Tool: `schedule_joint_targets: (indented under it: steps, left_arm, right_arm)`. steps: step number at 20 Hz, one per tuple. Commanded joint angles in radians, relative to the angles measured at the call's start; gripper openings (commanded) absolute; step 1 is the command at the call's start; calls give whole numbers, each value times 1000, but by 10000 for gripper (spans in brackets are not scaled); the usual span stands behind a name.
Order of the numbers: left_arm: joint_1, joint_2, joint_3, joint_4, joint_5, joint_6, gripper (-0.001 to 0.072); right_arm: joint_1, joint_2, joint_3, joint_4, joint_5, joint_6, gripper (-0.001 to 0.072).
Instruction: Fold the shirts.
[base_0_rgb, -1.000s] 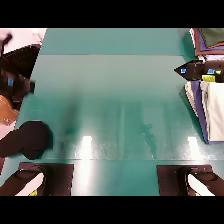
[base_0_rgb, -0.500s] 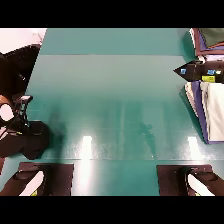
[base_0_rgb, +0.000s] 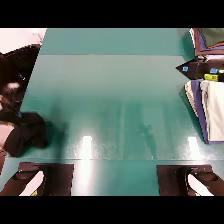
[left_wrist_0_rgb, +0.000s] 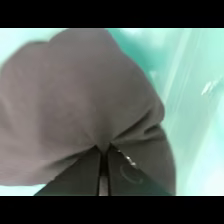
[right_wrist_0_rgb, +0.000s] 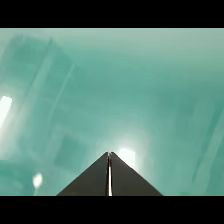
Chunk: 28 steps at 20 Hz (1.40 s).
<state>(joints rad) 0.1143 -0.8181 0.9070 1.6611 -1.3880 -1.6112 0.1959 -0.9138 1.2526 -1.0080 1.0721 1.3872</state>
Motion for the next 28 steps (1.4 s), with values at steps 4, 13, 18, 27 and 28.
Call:
schedule_joint_targets:
  steps: [4, 13, 18, 27, 28]
  left_arm:
    - [-187, 0, 520, -147, -24, 22, 22]
    - [-731, -275, 607, -154, 72, 76, 25]
    - [-824, -492, 607, -158, 251, 134, 592]
    - [-349, -500, 271, -429, 149, 129, 591]
    - [-329, -500, 188, -481, 184, 156, 591]
  right_arm:
    - [0, 137, 1, 100, -289, 0, 20]
    - [0, 3, 219, 92, -160, 0, 19]
    - [0, -117, 359, 92, 12, 0, 20]
    - [0, -142, 372, 92, 76, 0, 20]
    - [0, -142, 372, 92, 76, 0, 19]
